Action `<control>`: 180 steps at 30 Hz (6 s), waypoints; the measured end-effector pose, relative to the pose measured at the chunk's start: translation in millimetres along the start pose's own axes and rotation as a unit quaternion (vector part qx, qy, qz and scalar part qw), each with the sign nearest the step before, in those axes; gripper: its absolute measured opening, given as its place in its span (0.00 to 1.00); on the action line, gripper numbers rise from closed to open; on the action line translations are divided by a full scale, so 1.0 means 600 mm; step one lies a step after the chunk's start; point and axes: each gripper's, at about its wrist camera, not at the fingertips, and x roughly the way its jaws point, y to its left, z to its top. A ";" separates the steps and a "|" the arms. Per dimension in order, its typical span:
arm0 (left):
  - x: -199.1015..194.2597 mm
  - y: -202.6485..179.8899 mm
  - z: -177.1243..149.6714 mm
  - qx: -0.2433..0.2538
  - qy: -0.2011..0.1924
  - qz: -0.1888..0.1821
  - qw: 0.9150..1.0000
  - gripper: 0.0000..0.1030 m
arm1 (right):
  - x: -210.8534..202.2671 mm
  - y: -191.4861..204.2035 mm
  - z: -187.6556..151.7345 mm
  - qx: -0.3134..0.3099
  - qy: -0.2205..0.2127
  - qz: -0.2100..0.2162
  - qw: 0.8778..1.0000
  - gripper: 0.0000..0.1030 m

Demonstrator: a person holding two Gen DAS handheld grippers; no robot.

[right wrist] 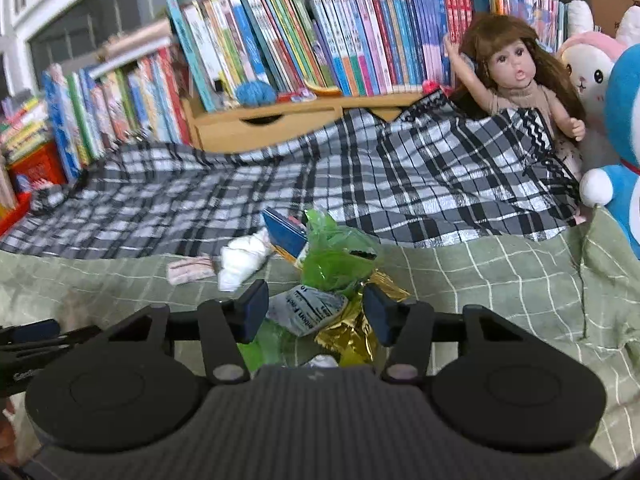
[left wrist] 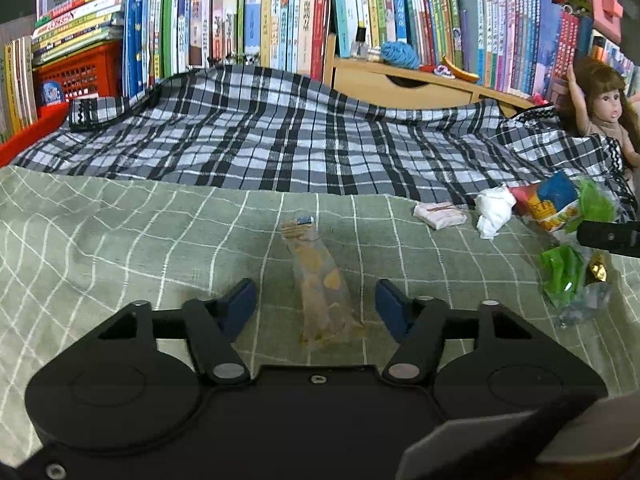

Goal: Collect trash
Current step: 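Grasp the clear snack wrapper with the left gripper while the right gripper grasps the green bag, then carry the clear wrapper and green bag off the bed below its edge, then open both grippers to drop the wrapper and green bag, then raise both open grippers back over the bed, then grasp the white tissue with the left gripper while the right gripper grasps the silver-yellow wrapper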

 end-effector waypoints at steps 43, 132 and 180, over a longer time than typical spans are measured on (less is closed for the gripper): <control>-0.346 0.025 -0.200 0.001 -0.038 -0.136 0.990 0.20 | -0.301 0.035 -0.202 -0.032 -0.018 0.192 0.981 0.37; -0.412 0.008 -0.327 0.066 0.009 -0.151 0.986 0.75 | -0.341 0.032 -0.323 -0.054 0.053 0.222 0.972 0.66; 0.116 -0.218 0.063 0.070 -0.029 -0.107 0.991 0.24 | -0.007 -0.037 -0.079 -0.036 0.019 0.073 0.996 0.39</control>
